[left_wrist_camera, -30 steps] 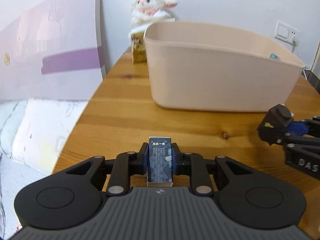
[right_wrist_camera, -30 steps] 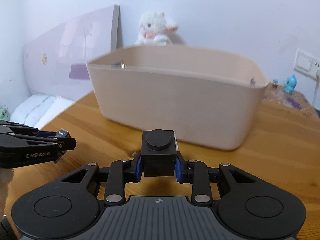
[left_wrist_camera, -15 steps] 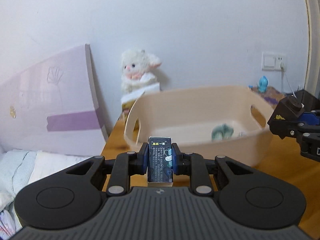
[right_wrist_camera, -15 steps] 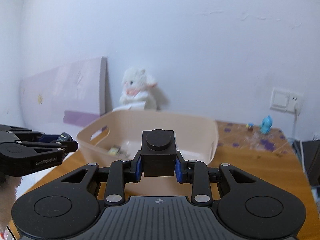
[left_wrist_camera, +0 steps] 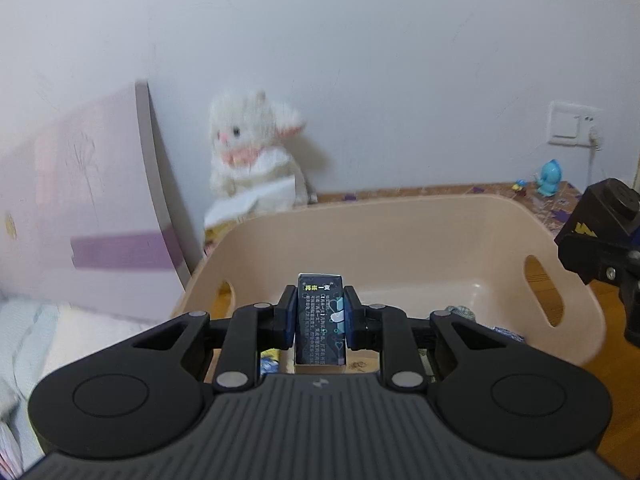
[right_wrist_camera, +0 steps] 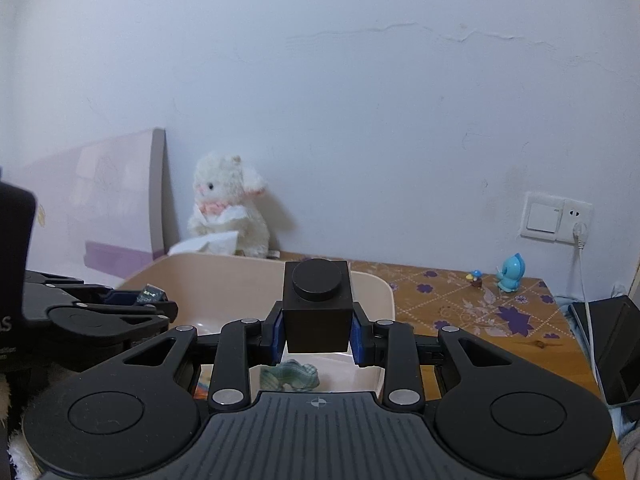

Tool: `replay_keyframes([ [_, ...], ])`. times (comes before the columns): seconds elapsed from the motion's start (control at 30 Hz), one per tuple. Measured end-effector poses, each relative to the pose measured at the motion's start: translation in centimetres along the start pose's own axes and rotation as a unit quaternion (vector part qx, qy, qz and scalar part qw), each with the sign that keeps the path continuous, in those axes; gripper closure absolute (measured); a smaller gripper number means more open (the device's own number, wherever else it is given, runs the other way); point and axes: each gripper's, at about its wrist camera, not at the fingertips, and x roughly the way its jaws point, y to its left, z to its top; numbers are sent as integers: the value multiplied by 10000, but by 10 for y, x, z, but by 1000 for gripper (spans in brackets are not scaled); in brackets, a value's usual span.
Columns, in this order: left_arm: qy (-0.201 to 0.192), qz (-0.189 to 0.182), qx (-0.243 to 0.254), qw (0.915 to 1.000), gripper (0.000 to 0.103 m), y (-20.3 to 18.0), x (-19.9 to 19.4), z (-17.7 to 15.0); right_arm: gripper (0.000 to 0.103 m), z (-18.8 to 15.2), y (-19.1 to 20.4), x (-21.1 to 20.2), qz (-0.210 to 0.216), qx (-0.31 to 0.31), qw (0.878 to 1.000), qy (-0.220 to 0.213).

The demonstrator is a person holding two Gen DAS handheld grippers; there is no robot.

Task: Organize objects
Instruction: 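Lift the dark box and black cube into the basket and release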

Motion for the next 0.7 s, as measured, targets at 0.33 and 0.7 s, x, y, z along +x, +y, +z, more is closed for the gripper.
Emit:
replay_keyframes([
  [0.33, 778, 62, -164, 9968, 78, 5, 48, -12, 74, -23, 15, 41, -90, -300, 9978, 588],
  [0.7, 328, 77, -152, 9993, 31, 15, 8, -16, 27, -22, 13, 4, -77, -125, 9995, 295],
])
